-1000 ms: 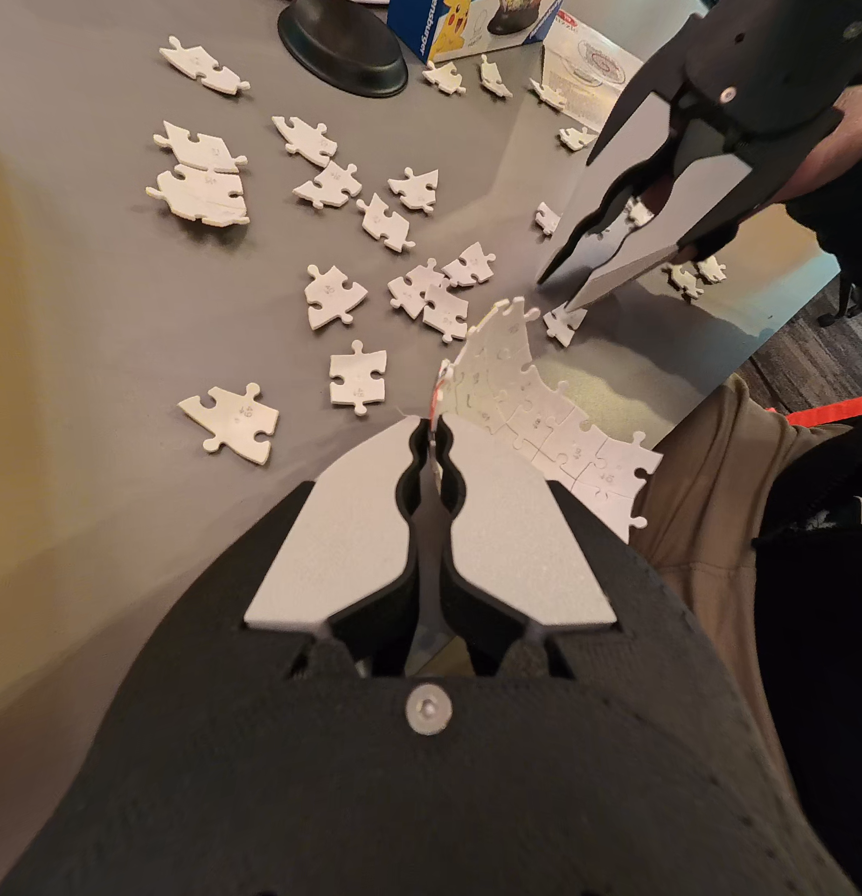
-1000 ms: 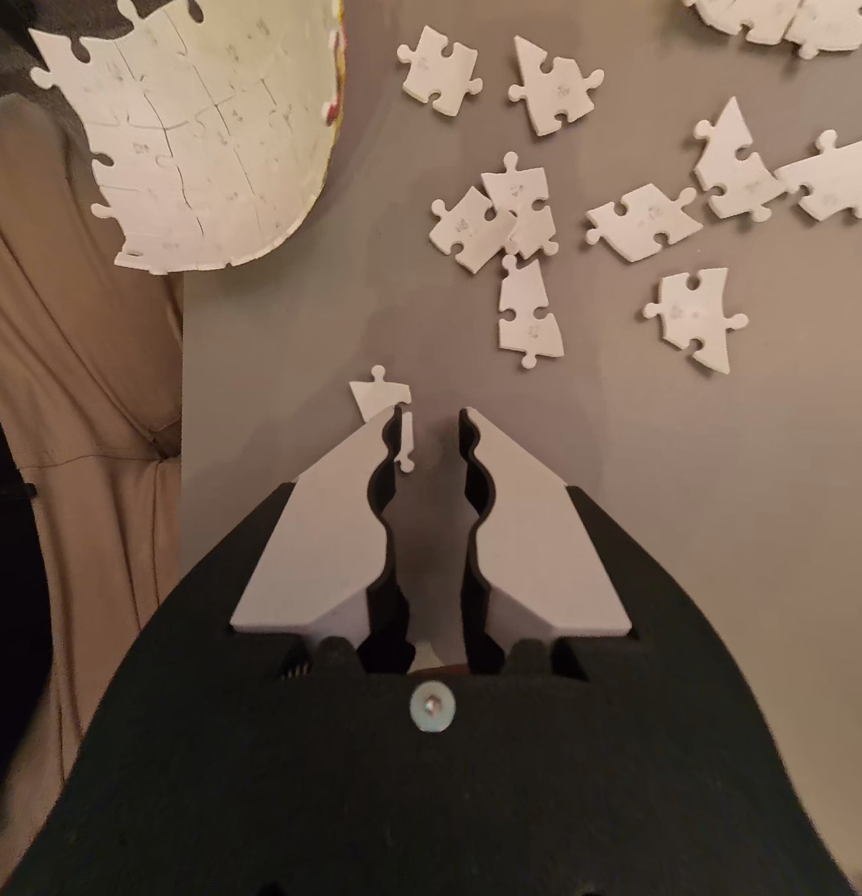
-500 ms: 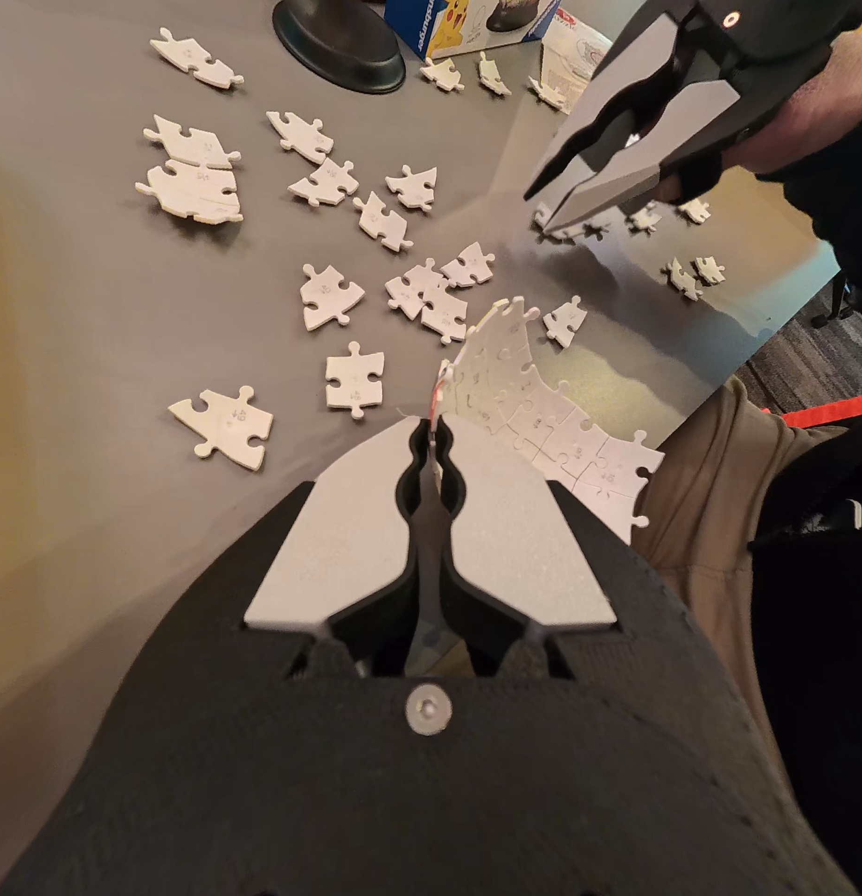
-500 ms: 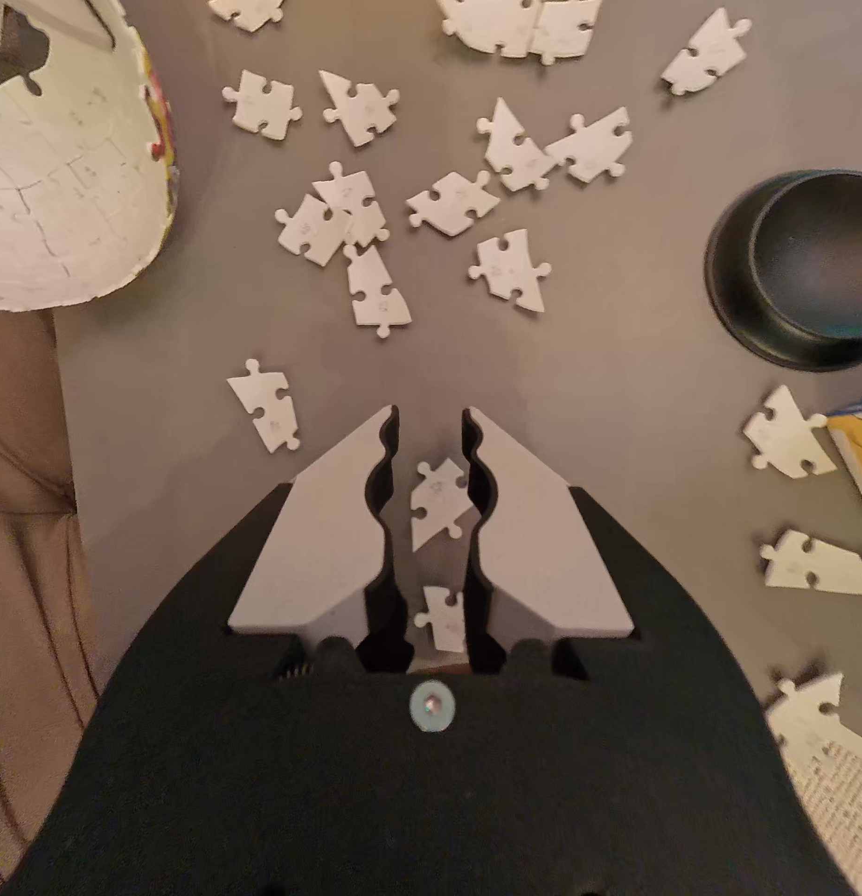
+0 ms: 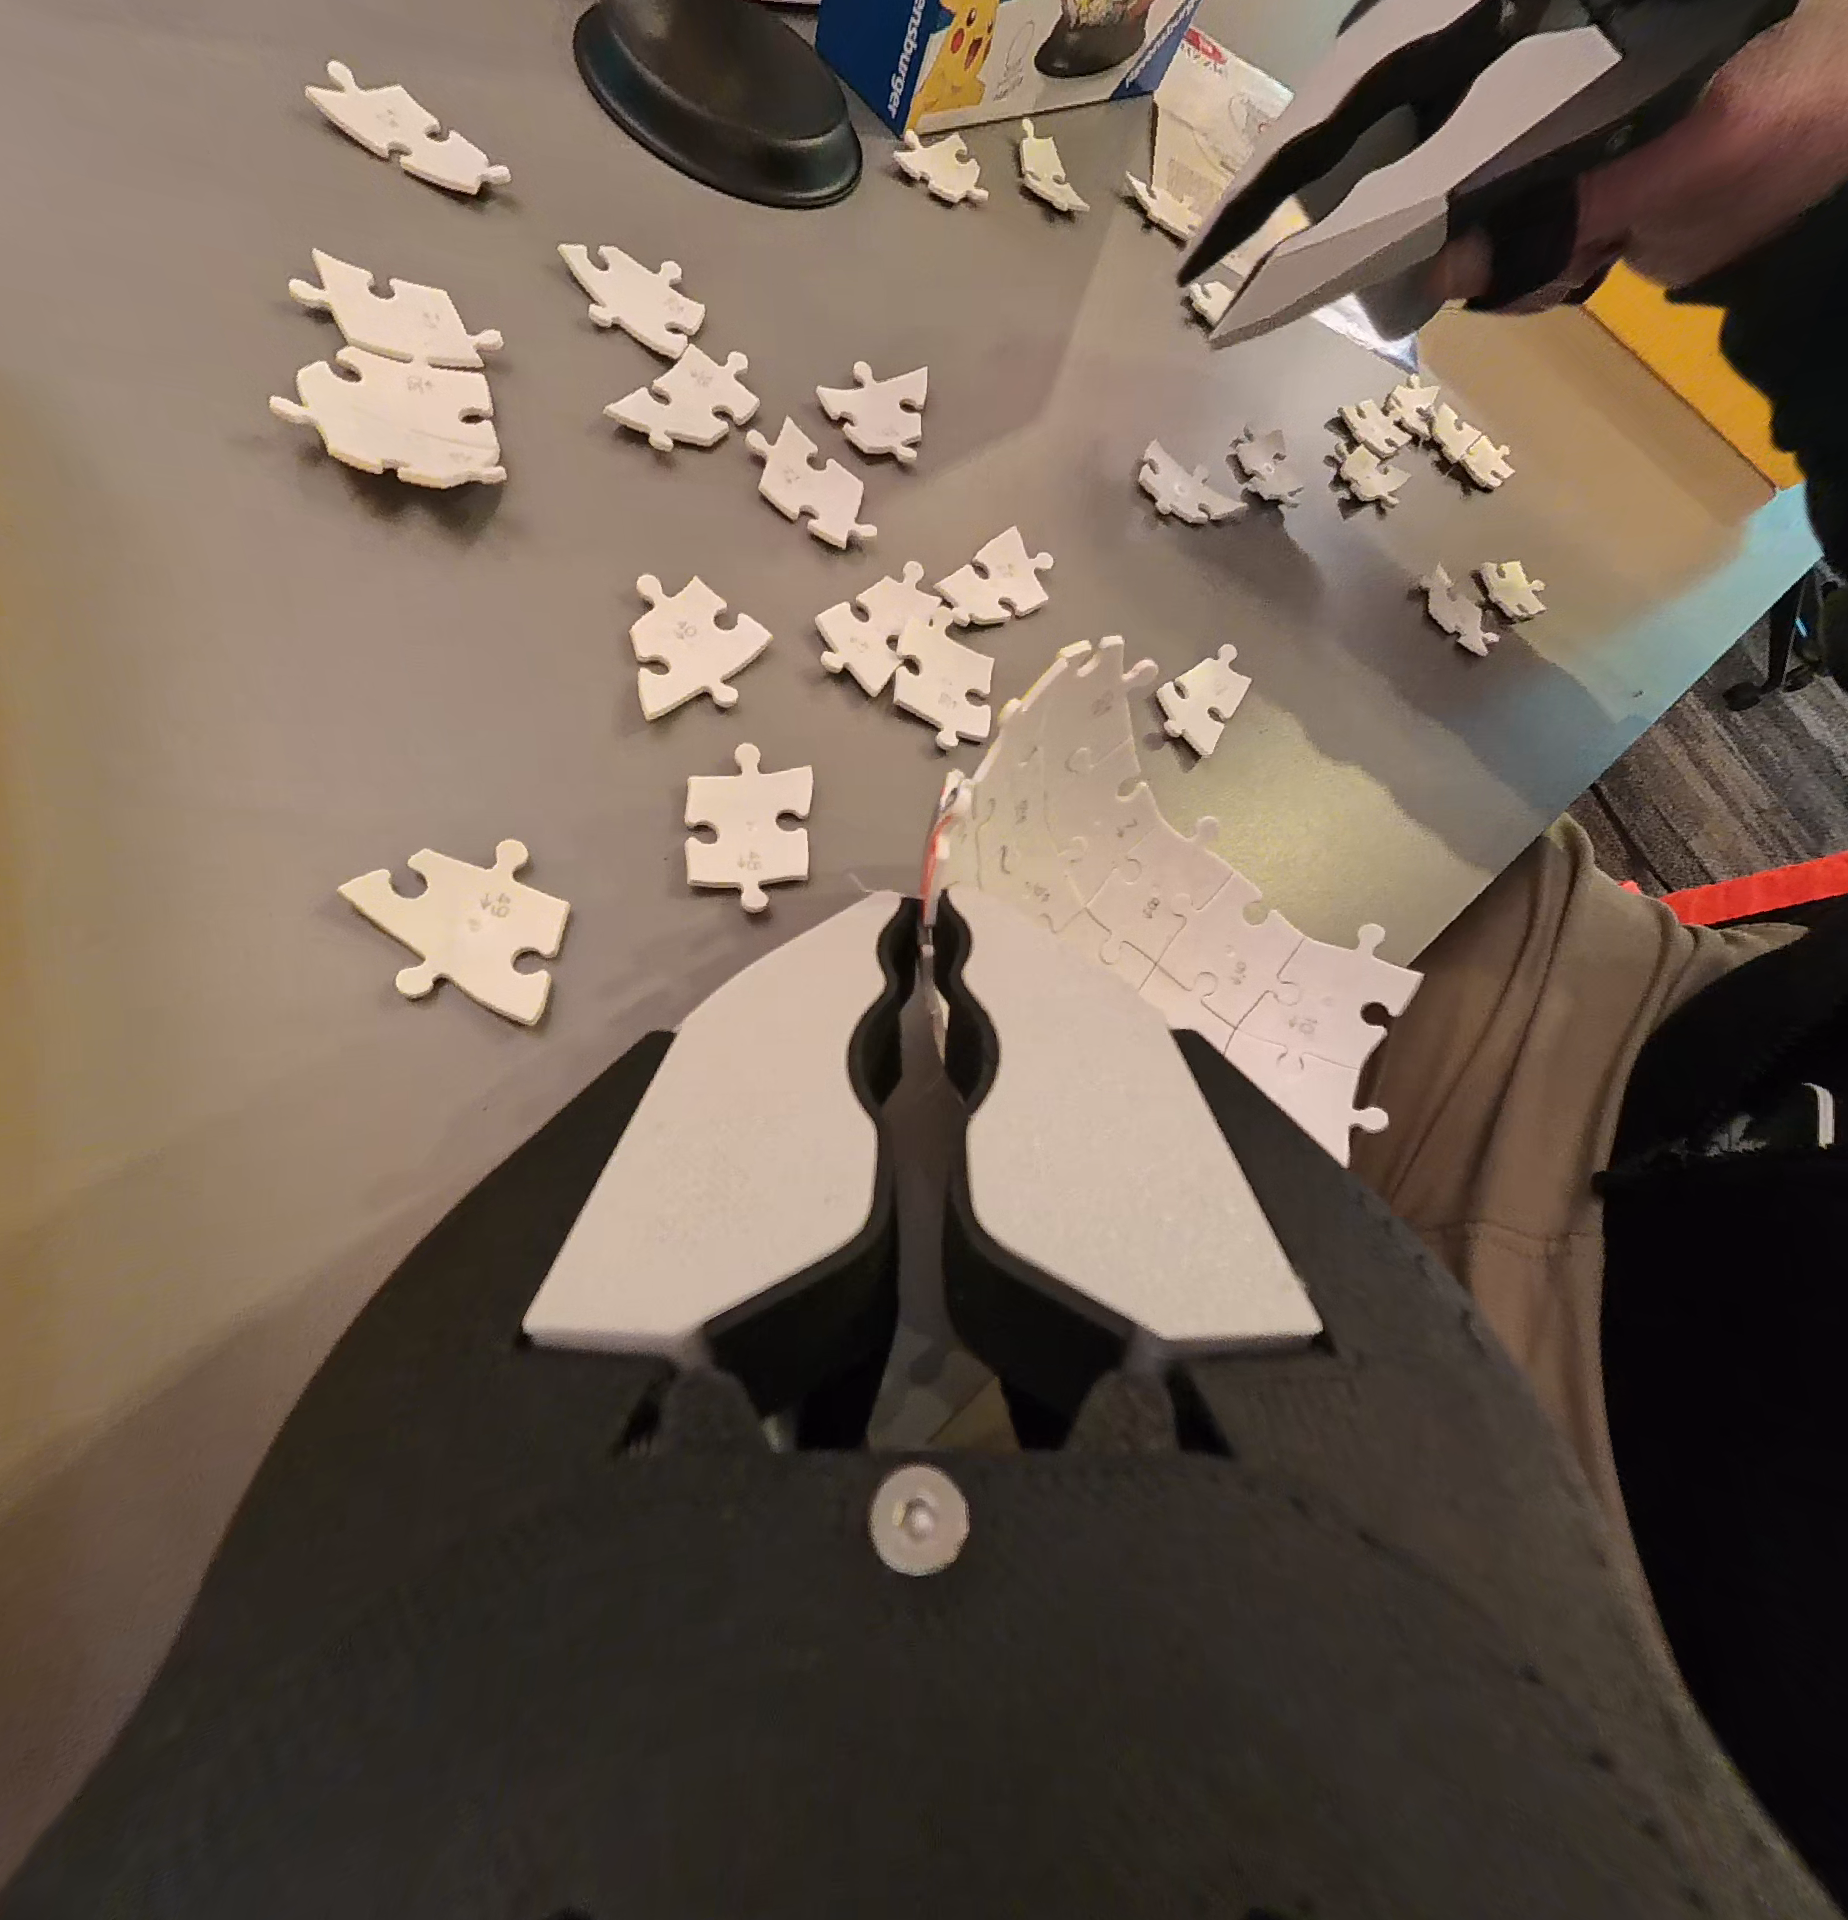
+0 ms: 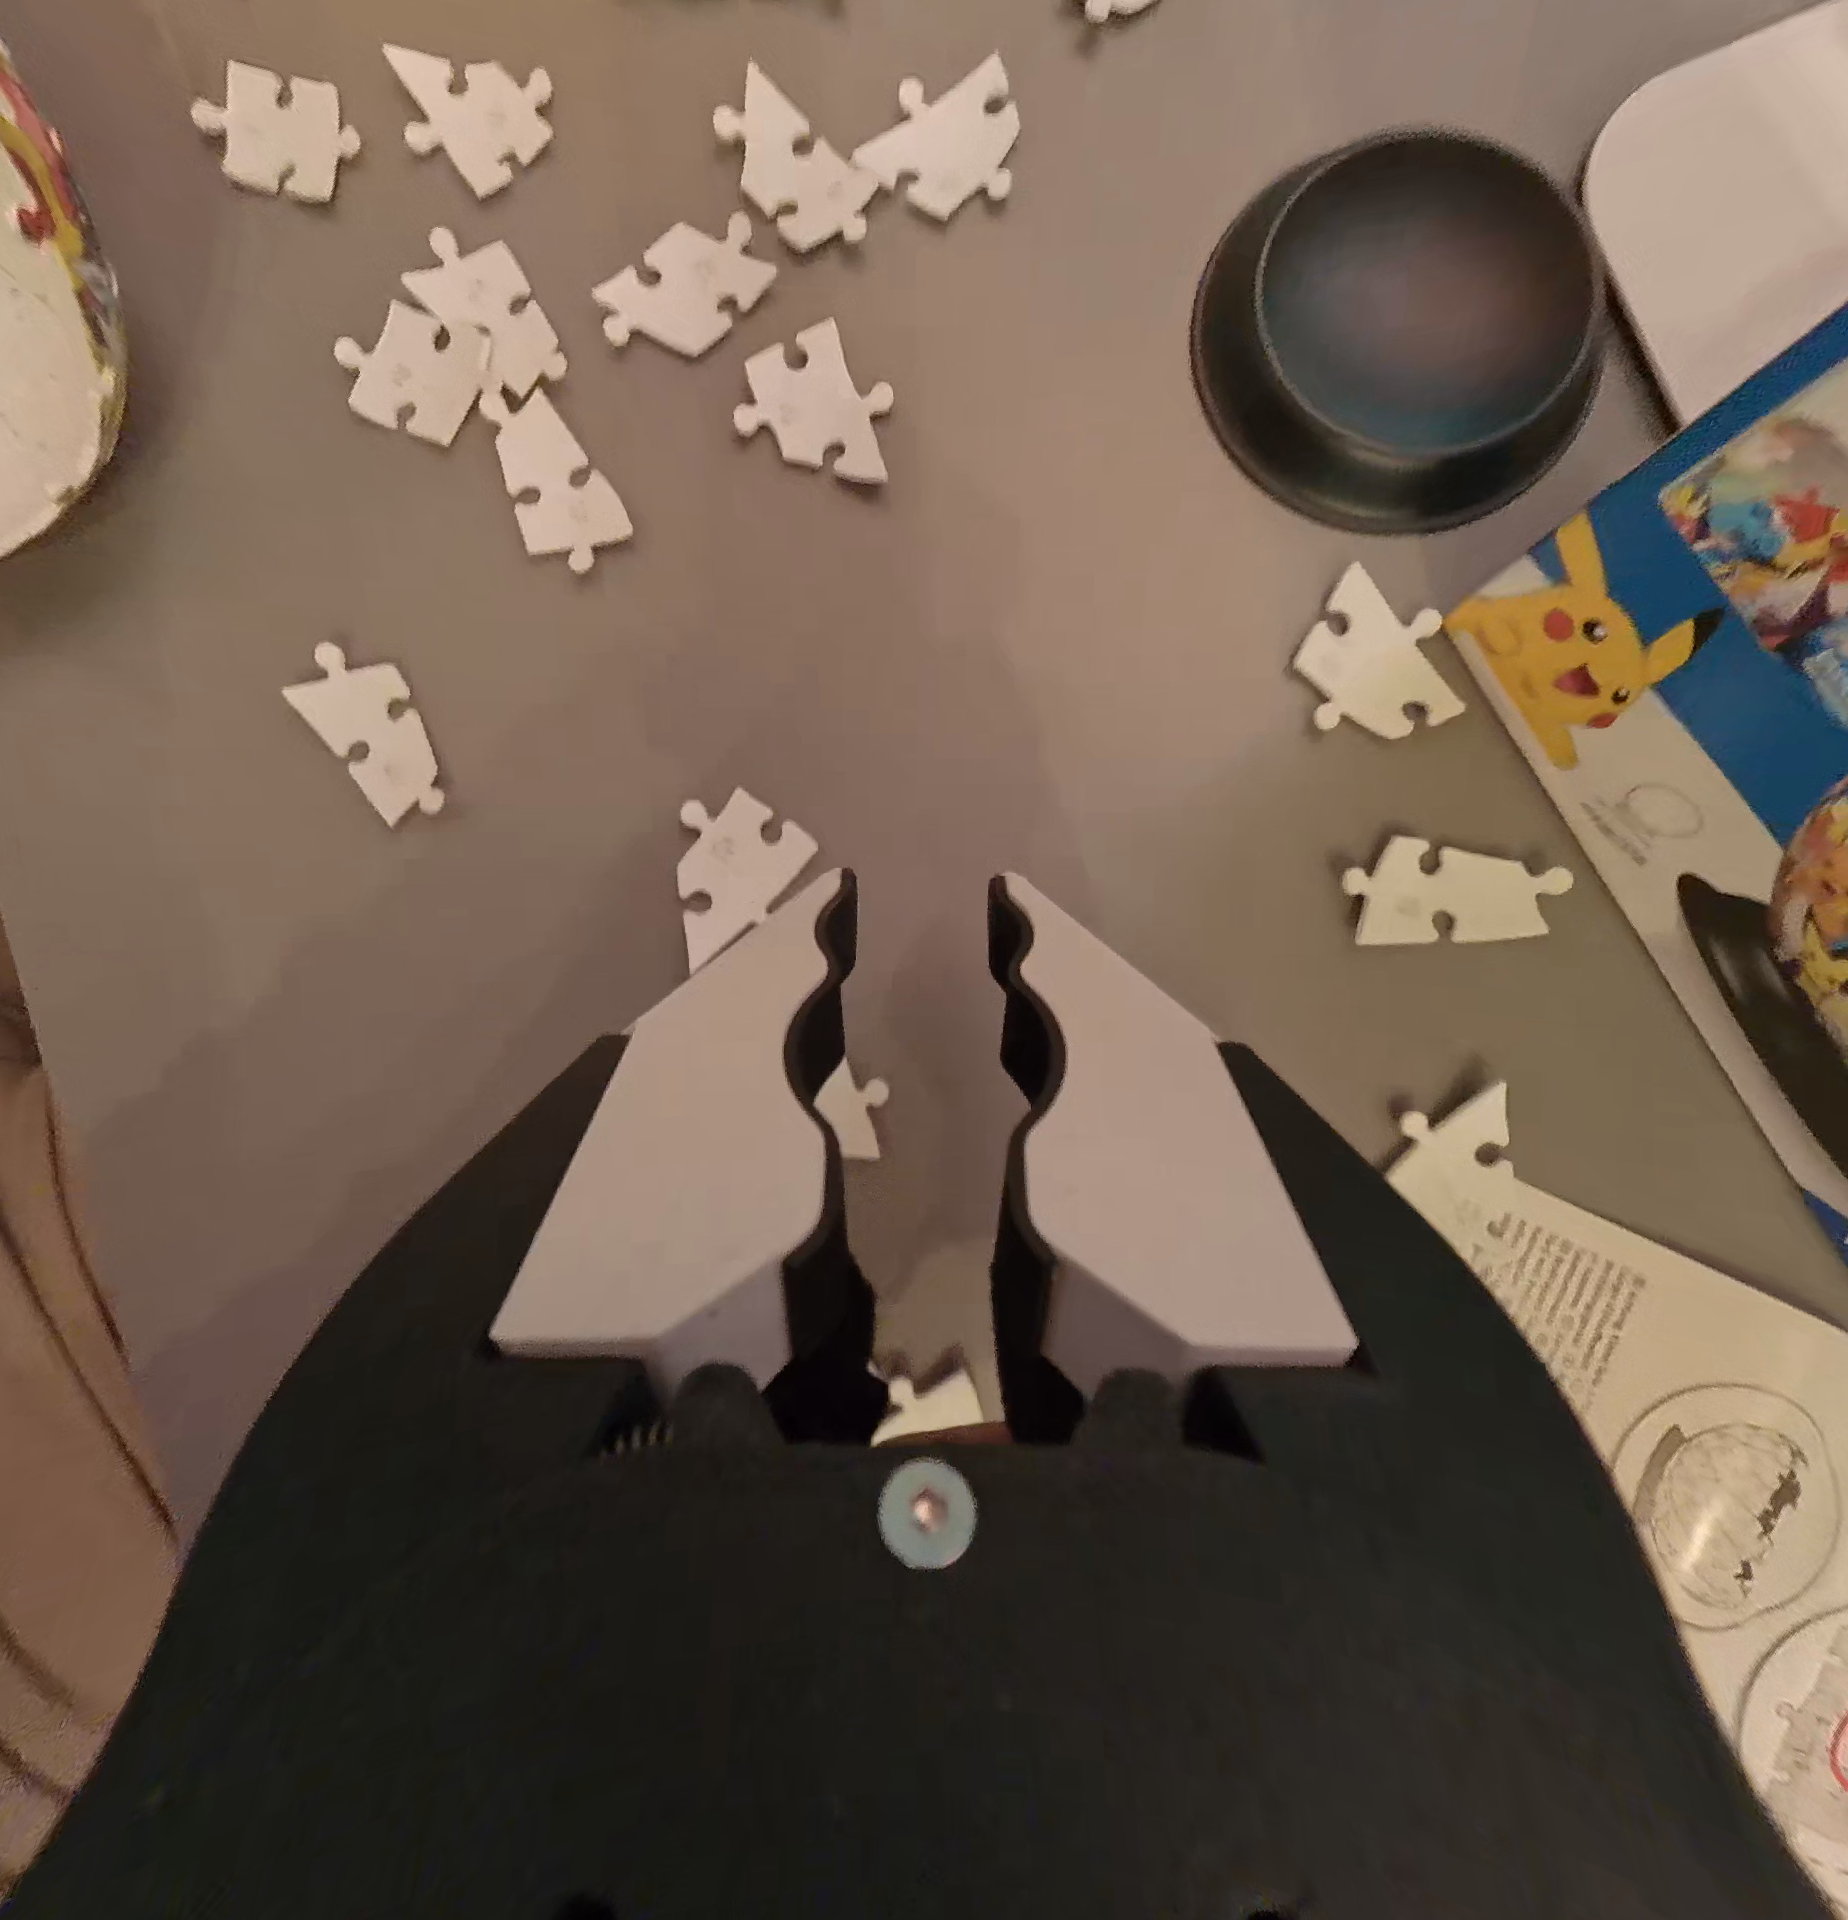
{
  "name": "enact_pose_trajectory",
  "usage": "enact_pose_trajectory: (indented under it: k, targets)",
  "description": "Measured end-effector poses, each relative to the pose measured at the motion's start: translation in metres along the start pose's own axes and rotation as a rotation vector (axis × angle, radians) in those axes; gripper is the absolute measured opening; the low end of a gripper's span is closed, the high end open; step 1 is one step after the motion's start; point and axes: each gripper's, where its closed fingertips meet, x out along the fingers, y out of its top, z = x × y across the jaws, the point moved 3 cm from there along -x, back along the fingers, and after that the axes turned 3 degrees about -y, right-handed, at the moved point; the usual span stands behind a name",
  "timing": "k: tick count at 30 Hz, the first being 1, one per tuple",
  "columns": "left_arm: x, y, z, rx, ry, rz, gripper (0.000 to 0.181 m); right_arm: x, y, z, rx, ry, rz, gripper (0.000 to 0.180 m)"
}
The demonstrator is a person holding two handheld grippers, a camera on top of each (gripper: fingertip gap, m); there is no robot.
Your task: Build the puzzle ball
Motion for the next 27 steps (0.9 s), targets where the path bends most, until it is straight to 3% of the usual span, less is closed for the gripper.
enact_pose_trajectory:
  k: [17,27]
  targets:
    - [0.002,0.0,0.002,0.003,-0.007,-0.006,0.003,-0.023,-0.05,0.006,-0.009,0.102,-0.176,0.012]
    - [0.002,0.0,0.002,0.006,-0.007,-0.006,0.003,-0.043,-0.066,0.037,0.073,-0.001,-0.182,0.012]
